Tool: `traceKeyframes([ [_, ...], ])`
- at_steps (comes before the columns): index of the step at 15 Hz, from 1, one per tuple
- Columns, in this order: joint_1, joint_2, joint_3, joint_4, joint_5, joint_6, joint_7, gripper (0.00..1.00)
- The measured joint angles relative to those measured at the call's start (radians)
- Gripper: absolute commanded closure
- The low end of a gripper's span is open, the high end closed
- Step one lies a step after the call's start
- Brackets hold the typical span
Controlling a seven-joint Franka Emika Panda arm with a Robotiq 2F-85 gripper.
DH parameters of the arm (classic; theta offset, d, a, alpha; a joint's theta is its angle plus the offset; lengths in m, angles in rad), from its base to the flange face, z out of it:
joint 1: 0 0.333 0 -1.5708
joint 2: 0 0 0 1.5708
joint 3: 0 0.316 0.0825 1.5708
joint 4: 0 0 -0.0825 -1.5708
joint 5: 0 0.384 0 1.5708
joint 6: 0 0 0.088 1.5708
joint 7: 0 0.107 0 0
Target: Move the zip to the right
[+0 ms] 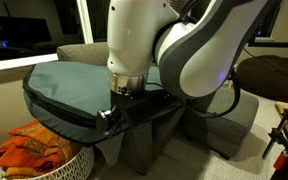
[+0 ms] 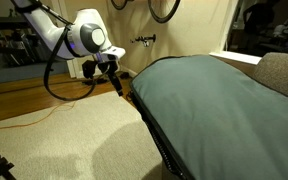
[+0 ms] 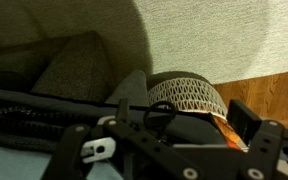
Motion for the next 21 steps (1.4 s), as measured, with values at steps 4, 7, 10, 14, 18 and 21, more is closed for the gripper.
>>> traceKeyframes([
  [4, 0.06, 0.06, -0.08, 0.053, 0.004, 0.017, 0.028, 0.0],
  [7, 0.103, 0.104, -0.132, 0.088, 0.019, 0.026, 0.051, 0.0],
  [10, 0.138, 0.141, -0.168, 0.114, 0.045, 0.028, 0.066, 0.0],
  [14, 0.183, 0.18, -0.217, 0.138, 0.078, 0.028, 0.081, 0.11],
  [18, 0.231, 0.209, -0.269, 0.151, 0.102, 0.028, 0.101, 0.46],
  [21, 0.257, 0.222, -0.3, 0.152, 0.118, 0.028, 0.113, 0.66],
])
